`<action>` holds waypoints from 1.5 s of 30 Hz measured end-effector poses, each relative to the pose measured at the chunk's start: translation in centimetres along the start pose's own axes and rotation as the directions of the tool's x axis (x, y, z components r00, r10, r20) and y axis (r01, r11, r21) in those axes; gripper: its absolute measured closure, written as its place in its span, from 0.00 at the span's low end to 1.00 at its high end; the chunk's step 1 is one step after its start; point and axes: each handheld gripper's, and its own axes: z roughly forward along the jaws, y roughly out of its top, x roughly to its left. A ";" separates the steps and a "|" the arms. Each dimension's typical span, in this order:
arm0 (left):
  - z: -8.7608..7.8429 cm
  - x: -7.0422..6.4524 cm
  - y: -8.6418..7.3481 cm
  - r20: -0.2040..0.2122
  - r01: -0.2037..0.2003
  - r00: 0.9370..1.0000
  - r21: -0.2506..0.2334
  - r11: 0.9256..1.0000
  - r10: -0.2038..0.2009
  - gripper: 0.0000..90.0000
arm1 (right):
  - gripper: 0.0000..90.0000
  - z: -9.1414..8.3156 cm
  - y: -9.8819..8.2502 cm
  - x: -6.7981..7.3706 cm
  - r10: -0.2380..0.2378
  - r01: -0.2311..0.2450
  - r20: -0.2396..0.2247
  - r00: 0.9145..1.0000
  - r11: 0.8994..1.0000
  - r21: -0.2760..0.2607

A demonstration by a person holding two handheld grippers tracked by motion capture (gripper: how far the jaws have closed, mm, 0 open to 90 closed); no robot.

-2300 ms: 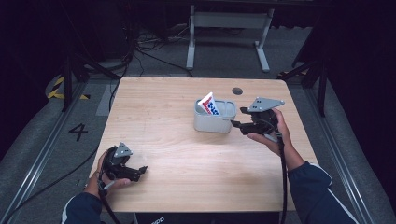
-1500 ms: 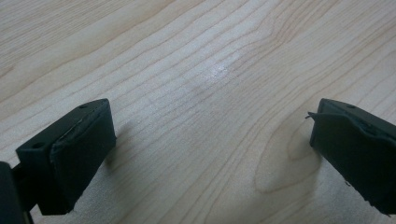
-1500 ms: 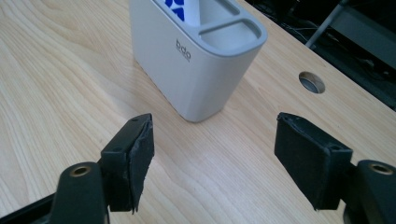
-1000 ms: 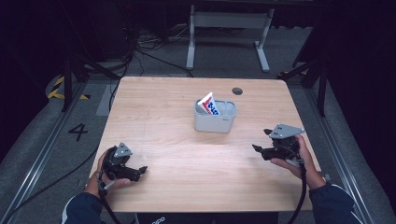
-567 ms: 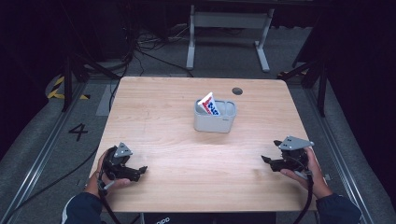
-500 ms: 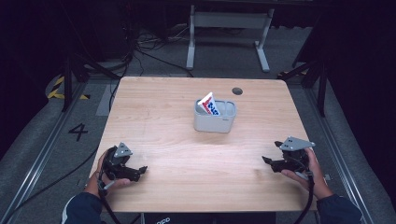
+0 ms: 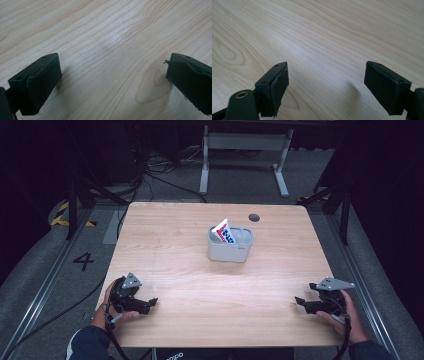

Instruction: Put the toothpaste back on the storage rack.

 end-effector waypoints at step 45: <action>0.0 -0.1 0.0 -0.008 0.007 1.000 0.001 1.000 -0.007 0.00 | 0.19 -0.5 -2.0 -1.1 0.100 -0.100 0.026 0.995 0.995 -0.011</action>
